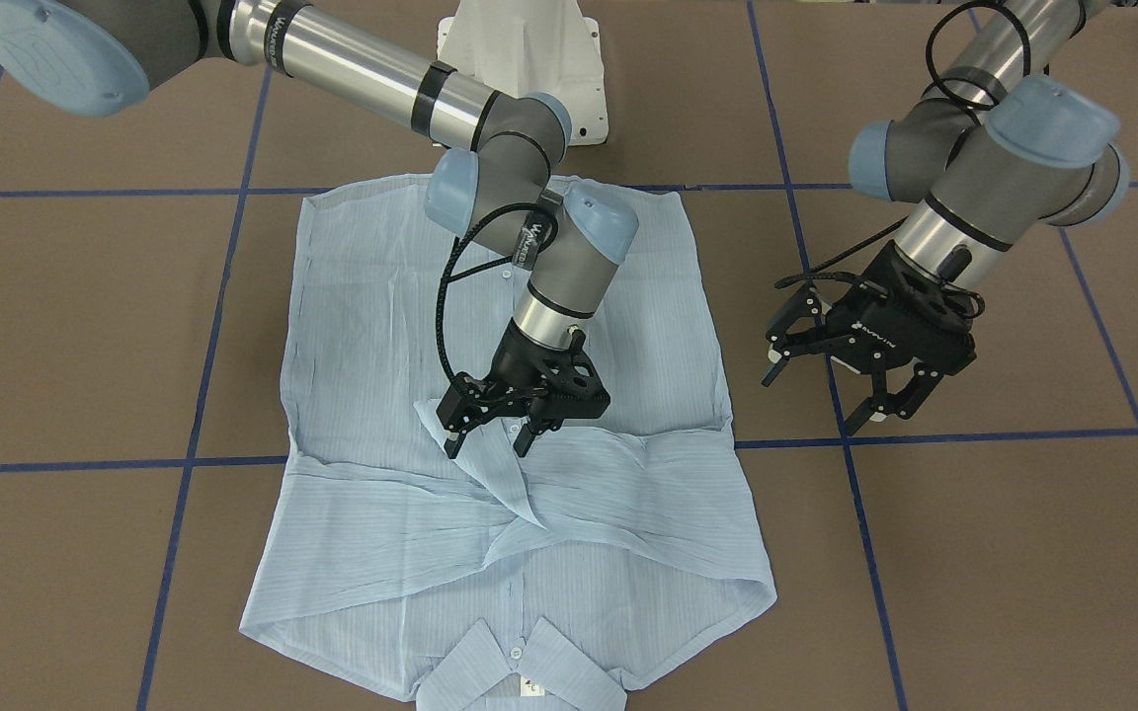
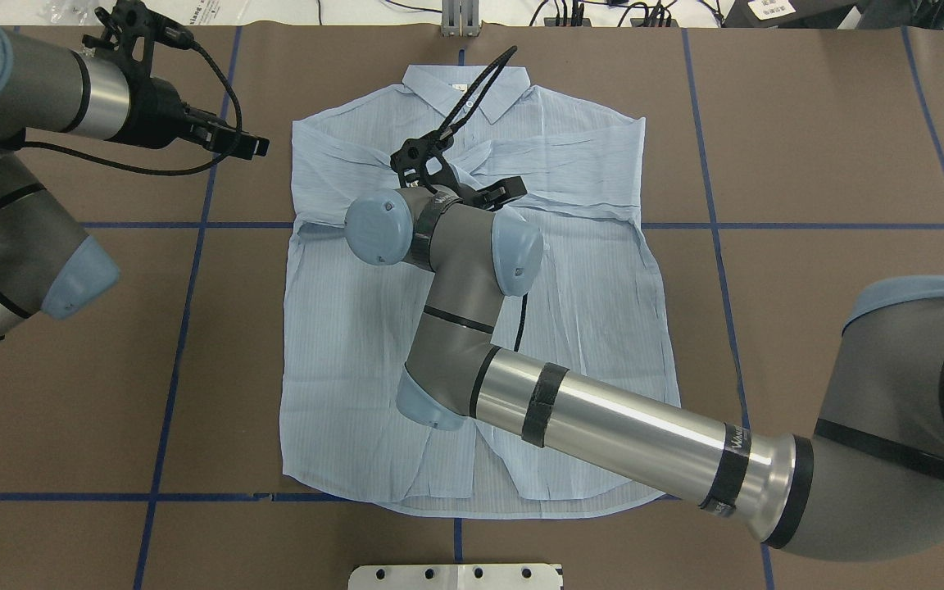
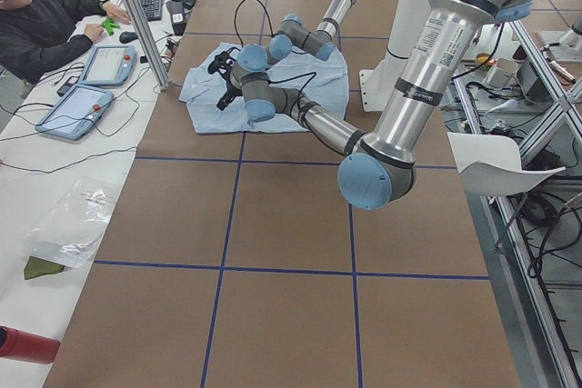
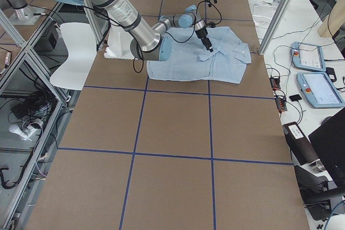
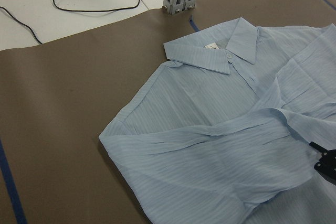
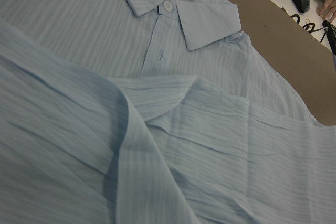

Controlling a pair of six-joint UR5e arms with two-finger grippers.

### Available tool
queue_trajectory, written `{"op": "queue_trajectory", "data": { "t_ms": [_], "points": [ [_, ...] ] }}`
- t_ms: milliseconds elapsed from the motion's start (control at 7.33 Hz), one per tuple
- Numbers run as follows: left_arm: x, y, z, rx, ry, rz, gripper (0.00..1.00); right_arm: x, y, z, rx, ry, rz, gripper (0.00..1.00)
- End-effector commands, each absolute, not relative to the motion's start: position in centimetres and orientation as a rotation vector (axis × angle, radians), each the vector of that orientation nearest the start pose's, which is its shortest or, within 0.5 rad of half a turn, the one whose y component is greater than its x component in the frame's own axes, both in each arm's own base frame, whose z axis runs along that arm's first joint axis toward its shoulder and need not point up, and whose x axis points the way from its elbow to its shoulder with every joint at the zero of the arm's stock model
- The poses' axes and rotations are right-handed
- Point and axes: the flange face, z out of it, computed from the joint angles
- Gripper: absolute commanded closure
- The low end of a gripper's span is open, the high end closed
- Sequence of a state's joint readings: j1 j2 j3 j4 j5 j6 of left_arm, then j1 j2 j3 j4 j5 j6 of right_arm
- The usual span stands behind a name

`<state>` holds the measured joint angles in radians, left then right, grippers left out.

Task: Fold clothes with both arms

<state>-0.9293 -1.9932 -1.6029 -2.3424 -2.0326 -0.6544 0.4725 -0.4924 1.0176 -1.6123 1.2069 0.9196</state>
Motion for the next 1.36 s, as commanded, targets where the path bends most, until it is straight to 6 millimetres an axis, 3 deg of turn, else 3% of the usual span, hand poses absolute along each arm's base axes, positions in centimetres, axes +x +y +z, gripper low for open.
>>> {"op": "queue_trajectory", "data": {
  "t_ms": [0,818,1091,1227],
  "points": [
    [31.4,-56.9,31.4,0.717,1.047,0.271,0.0,-68.0,-53.0,20.5,0.552,-0.218,-0.079,0.01],
    [31.5,-56.9,31.5,0.714,1.047,0.271,0.0,-67.7,-53.3,21.9,0.545,-0.178,-0.123,0.01],
    [31.5,-56.9,31.5,0.715,1.046,0.27,0.0,-66.9,-54.2,22.1,0.547,-0.15,-0.165,0.01],
    [31.5,-56.9,31.4,0.716,1.047,0.27,0.0,-65.6,-55.7,22.0,0.553,-0.13,-0.193,0.01]
  ]
}}
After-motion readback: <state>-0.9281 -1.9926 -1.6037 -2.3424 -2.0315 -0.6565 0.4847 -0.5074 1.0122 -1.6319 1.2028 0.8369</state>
